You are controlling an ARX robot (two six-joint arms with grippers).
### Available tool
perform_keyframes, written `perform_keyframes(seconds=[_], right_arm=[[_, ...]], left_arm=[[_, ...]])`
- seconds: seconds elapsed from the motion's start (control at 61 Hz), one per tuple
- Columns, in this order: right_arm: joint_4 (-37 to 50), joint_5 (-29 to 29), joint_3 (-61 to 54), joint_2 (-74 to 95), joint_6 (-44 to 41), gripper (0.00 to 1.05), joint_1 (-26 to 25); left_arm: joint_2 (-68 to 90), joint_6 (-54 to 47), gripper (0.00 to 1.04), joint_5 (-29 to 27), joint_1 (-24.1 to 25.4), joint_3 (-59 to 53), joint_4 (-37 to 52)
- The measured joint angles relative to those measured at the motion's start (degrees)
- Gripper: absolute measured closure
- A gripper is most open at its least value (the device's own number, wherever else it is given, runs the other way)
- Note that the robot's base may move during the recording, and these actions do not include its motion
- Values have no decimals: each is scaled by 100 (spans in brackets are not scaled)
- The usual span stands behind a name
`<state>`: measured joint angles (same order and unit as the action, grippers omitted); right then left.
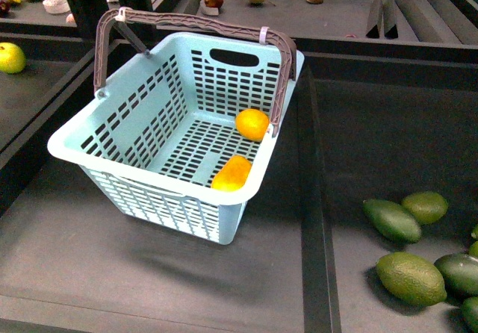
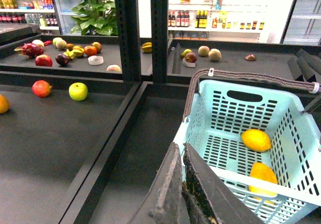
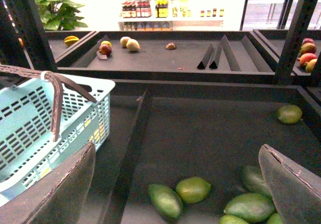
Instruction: Pick lemon and mango into basket
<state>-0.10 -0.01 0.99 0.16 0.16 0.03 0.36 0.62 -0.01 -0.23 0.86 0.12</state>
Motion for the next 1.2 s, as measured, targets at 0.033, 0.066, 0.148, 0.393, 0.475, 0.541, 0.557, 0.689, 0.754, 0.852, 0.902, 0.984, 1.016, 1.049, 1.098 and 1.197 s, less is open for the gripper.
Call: perform_keyframes(seconds=[0.033,0.066,0.148,0.393,0.475,0.541,0.557,0.689,0.754,0.852,0.902,0.984,1.016,1.049,1.098,1.197], right_arm=[[0,0,0,0,0,9,0],[0,0,0,0,0,9,0],[-2,0,0,0,0,9,0],[-2,0,0,0,0,9,0],[-2,0,0,0,0,9,0],[0,0,0,0,0,9,0],[0,0,0,0,0,9,0],[-2,0,0,0,0,9,0],[0,0,0,0,0,9,0],[0,0,0,0,0,9,0],[0,0,0,0,0,9,0],[0,0,0,0,0,9,0],[0,0,0,0,0,9,0],[0,0,0,0,0,9,0],[-2,0,0,0,0,9,0],[-2,0,0,0,0,9,0]], left_arm=[[0,0,101,0,0,0,0],[0,0,101,0,0,0,0],[0,0,101,0,0,0,0],[0,0,66,0,0,0,0],[0,0,50,0,0,0,0],[0,0,35,0,0,0,0],[0,0,33,0,0,0,0],[0,0,6,0,0,0,0],[0,-9,8,0,0,0,0],[0,-11,7,0,0,0,0],[0,-11,7,0,0,0,0],[0,-11,7,0,0,0,0],[0,-11,7,0,0,0,0],[0,-11,7,0,0,0,0],[0,-11,7,0,0,0,0],[0,-11,7,0,0,0,0]])
